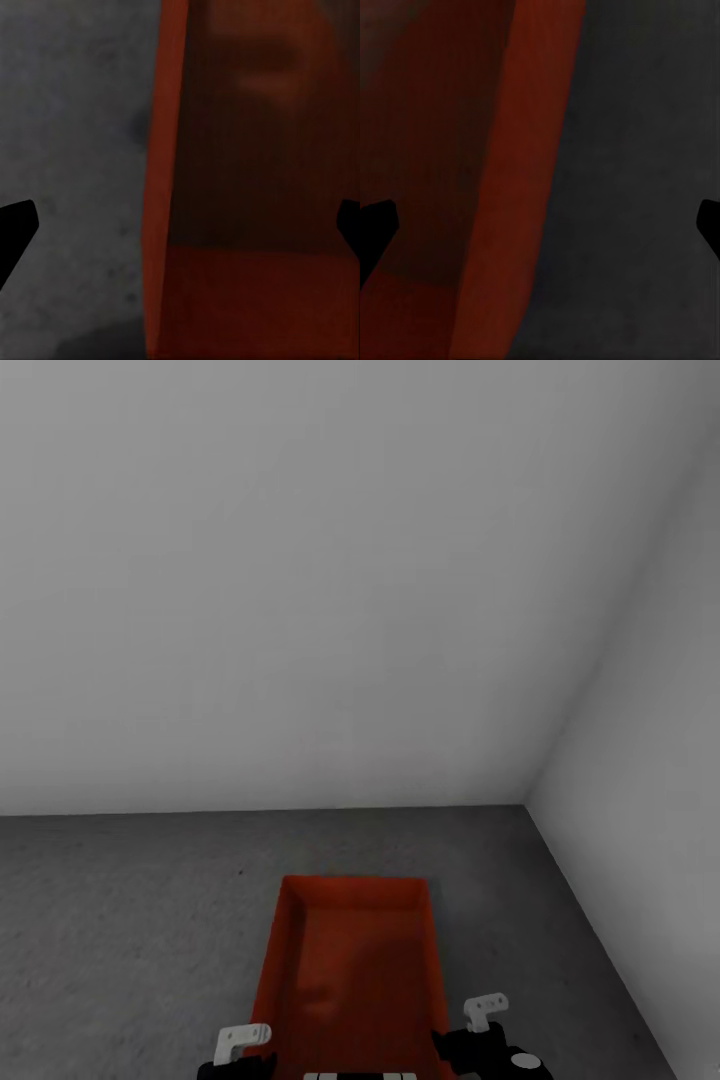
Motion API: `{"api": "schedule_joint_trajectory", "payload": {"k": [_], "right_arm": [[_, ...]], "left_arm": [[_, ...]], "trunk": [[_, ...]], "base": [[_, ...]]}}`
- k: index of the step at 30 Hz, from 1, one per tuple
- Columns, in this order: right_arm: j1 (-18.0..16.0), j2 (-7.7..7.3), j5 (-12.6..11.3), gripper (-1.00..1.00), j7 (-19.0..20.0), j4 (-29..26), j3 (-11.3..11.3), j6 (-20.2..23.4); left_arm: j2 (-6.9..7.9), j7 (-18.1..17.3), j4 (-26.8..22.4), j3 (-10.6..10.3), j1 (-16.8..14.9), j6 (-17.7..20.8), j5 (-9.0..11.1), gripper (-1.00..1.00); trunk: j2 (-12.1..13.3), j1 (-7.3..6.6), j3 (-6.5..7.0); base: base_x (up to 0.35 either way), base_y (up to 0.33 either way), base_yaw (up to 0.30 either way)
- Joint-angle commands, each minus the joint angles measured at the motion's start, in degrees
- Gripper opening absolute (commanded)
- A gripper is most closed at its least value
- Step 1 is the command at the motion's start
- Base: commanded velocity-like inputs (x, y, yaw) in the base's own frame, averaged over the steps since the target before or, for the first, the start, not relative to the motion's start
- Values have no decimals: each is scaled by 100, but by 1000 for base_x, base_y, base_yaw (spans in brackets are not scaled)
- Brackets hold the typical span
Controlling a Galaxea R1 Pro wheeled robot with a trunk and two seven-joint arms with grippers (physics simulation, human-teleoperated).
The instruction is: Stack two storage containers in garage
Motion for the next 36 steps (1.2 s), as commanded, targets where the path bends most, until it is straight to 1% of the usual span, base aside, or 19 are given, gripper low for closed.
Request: {"api": "schedule_joint_trajectory", "payload": {"k": [1,29,36], "right_arm": [[0,6,58,100,36,-13,-39,26],[0,6,58,100,36,-13,-39,26],[0,6,58,100,36,-13,-39,26]], "left_arm": [[-1,-4,-10,-7,0,39,66,100],[-15,5,-10,-7,-2,36,83,100],[-31,5,-10,-5,0,36,68,100]], "trunk": [[40,-24,14],[1163,-639,517],[1444,-792,642]], "base": [[0,0,0],[-1,0,0],[-198,0,0]]}}
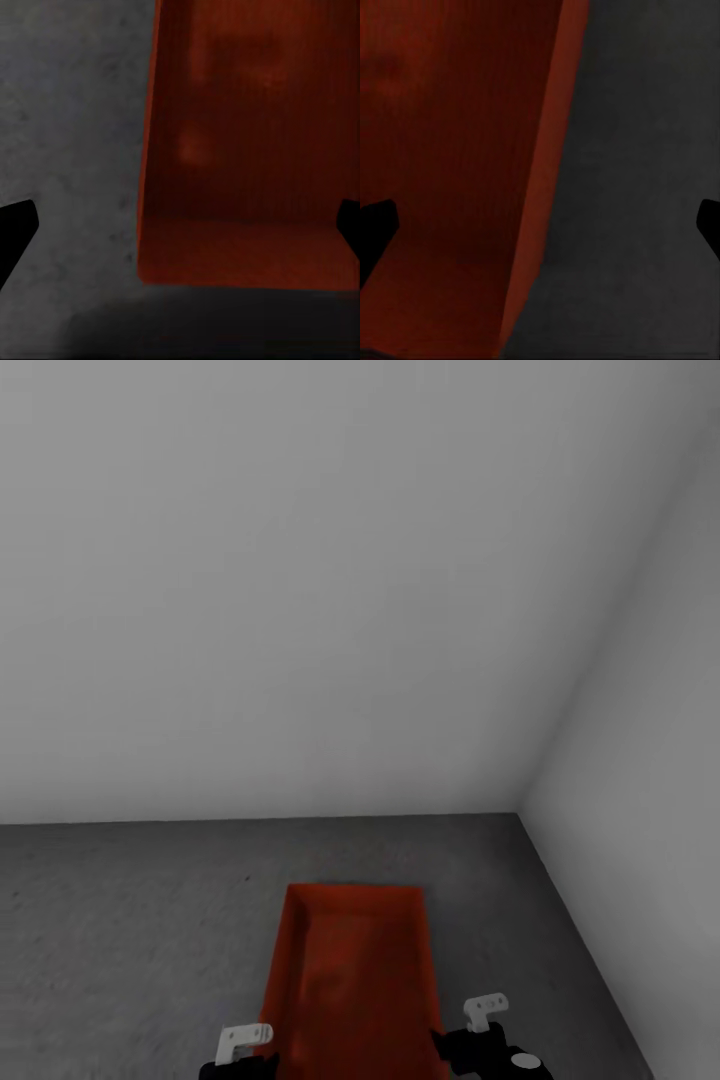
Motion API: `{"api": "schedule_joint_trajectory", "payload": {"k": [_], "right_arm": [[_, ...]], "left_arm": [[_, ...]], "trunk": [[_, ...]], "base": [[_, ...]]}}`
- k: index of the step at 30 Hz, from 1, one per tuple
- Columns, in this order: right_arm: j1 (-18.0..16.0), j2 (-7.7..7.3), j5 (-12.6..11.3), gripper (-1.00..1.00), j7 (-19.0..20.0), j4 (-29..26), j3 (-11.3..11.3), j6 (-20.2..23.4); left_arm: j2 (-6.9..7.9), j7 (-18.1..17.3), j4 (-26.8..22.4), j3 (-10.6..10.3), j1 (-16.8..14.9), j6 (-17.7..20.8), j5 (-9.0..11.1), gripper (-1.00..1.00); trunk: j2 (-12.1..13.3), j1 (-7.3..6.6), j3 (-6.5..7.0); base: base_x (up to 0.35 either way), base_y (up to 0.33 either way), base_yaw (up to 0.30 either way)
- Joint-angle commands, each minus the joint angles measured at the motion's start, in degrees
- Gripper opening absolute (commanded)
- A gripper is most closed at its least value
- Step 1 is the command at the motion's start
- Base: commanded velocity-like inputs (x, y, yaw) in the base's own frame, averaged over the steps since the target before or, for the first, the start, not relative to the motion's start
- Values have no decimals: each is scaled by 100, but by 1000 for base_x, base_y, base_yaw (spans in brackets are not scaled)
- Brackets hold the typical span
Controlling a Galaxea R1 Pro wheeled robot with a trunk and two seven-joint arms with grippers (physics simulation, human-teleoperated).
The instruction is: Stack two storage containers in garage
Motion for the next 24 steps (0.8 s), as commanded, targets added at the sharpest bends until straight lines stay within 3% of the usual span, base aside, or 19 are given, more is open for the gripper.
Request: {"api": "schedule_joint_trajectory", "payload": {"k": [1,24], "right_arm": [[0,6,58,100,36,-13,-39,26],[0,6,58,100,36,-13,-39,31]], "left_arm": [[-5,-4,-10,-7,0,35,55,100],[-18,-4,-10,-8,-1,27,46,100]], "trunk": [[40,-27,14],[962,-532,461]], "base": [[-310,0,0],[-332,0,0]]}}
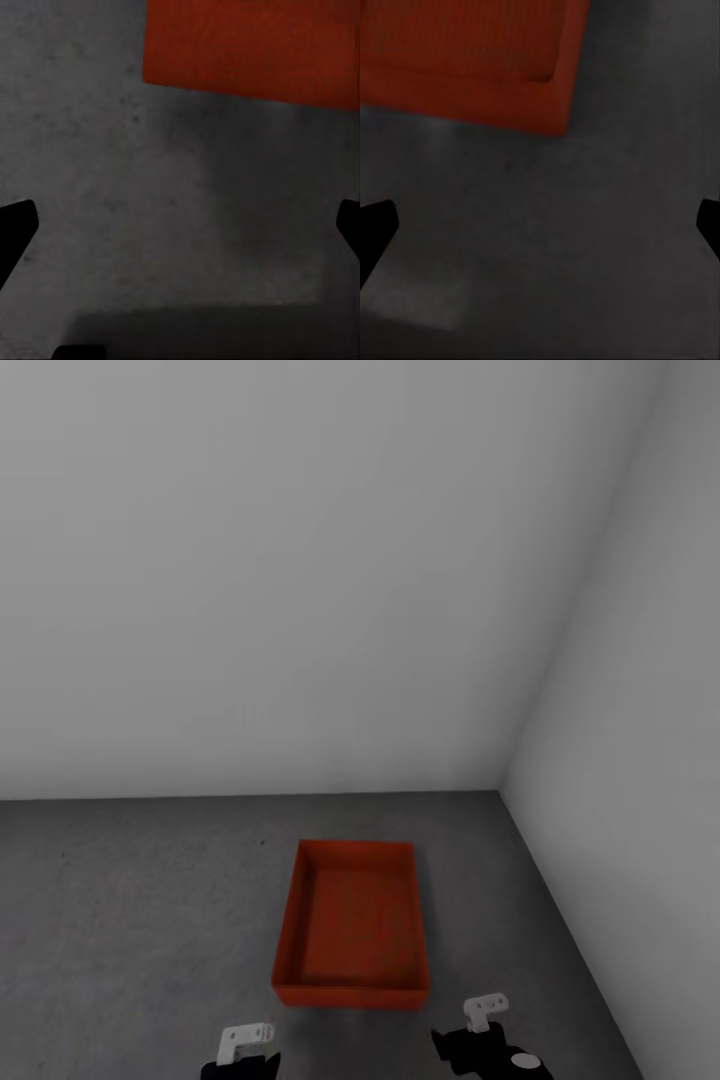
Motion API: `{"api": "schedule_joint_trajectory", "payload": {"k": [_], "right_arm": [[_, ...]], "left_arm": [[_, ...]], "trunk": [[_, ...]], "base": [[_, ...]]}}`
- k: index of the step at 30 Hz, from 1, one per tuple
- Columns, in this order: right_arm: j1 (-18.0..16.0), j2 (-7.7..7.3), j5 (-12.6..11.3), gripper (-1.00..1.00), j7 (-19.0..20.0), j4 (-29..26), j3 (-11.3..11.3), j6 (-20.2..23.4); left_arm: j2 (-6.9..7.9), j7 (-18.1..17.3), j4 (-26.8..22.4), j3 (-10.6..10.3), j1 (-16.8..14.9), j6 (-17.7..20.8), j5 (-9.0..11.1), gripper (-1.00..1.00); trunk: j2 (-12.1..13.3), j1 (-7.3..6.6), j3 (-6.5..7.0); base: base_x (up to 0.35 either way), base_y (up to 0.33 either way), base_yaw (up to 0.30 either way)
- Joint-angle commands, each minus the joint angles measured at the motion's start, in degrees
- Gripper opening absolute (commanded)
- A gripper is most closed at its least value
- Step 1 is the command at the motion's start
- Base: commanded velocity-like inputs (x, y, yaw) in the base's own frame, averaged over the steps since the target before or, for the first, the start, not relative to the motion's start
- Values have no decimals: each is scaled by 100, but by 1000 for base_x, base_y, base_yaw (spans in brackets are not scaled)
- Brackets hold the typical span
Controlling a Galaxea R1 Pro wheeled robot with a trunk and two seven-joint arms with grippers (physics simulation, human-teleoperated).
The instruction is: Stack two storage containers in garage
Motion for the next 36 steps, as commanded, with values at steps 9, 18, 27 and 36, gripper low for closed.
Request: {"api": "schedule_joint_trajectory", "payload": {"k": [9,18,27,36], "right_arm": [[1,6,58,100,36,-13,-39,25],[2,6,58,100,36,-13,-39,28],[0,6,58,100,36,-13,-39,30],[0,6,58,100,36,-13,-39,30]], "left_arm": [[2,-4,-10,-3,1,27,60,100],[1,-4,-10,-6,2,18,76,100],[2,-4,-10,-8,1,23,86,100],[2,-4,-10,-8,1,18,84,100]], "trunk": [[360,-202,239],[721,-400,485],[1082,-598,730],[1443,-795,976]], "base": [[-303,0,0],[-66,0,0],[-2,0,0],[0,0,0]]}}
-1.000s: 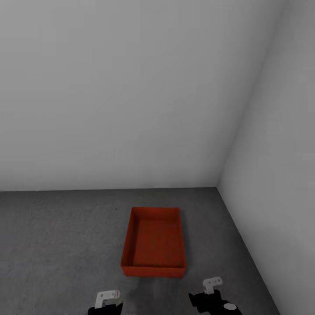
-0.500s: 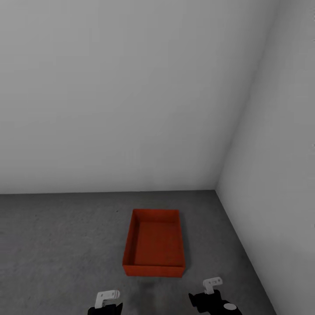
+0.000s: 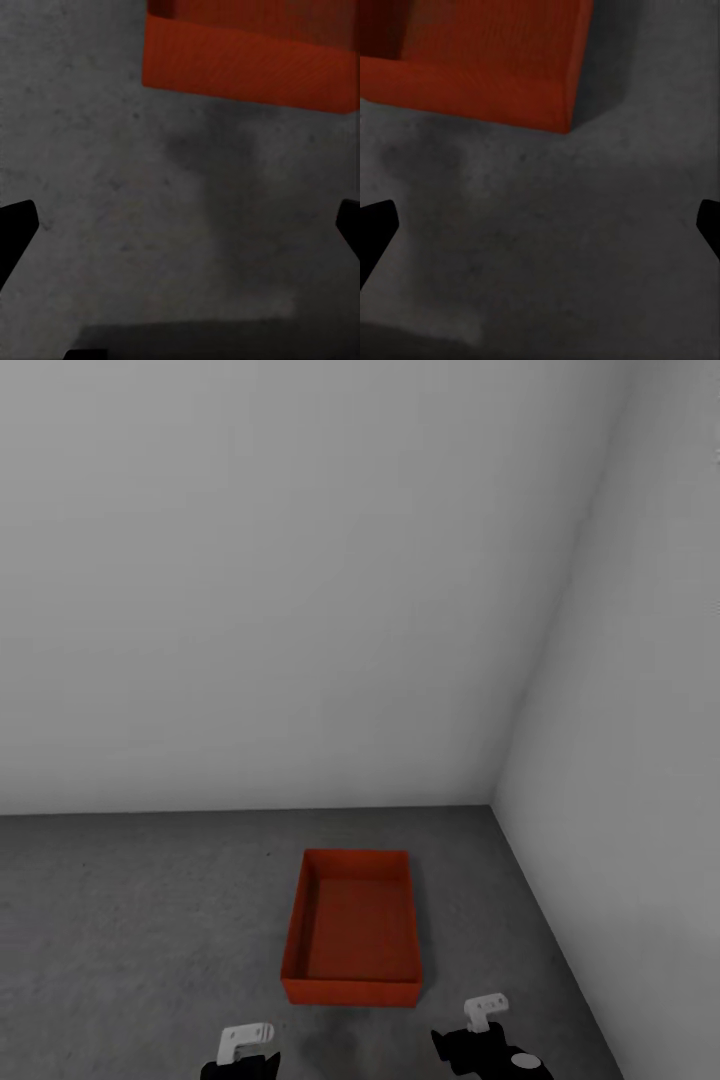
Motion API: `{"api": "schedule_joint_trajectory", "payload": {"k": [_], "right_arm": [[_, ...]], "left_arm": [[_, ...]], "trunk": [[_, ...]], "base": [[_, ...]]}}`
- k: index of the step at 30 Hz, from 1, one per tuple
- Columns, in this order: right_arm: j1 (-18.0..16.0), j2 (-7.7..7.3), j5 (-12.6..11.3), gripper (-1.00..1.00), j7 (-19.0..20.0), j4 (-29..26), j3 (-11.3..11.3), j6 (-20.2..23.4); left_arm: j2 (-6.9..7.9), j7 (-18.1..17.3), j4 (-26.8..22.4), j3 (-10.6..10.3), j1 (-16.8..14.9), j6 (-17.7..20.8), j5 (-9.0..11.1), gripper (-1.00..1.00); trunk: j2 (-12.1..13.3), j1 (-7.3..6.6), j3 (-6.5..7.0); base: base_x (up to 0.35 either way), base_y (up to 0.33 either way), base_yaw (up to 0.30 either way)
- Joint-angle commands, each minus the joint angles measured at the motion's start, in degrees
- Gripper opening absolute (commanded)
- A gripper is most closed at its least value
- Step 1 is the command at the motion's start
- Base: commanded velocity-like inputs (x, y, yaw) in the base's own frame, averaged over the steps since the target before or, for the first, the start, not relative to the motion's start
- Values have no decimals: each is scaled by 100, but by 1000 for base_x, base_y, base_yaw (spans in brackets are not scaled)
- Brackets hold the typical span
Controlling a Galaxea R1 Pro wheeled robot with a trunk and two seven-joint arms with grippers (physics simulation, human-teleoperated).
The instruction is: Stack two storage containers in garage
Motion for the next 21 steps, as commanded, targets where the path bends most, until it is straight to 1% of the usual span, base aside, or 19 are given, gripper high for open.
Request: {"api": "schedule_joint_trajectory", "payload": {"k": [1,21], "right_arm": [[0,6,58,100,36,-13,-39,27],[0,6,58,100,36,-13,-39,27]], "left_arm": [[2,-4,-10,-7,0,35,60,100],[-9,-4,-10,-7,0,35,49,100]], "trunk": [[39,-23,23],[842,-462,569]], "base": [[0,0,0],[-2,0,0]]}}
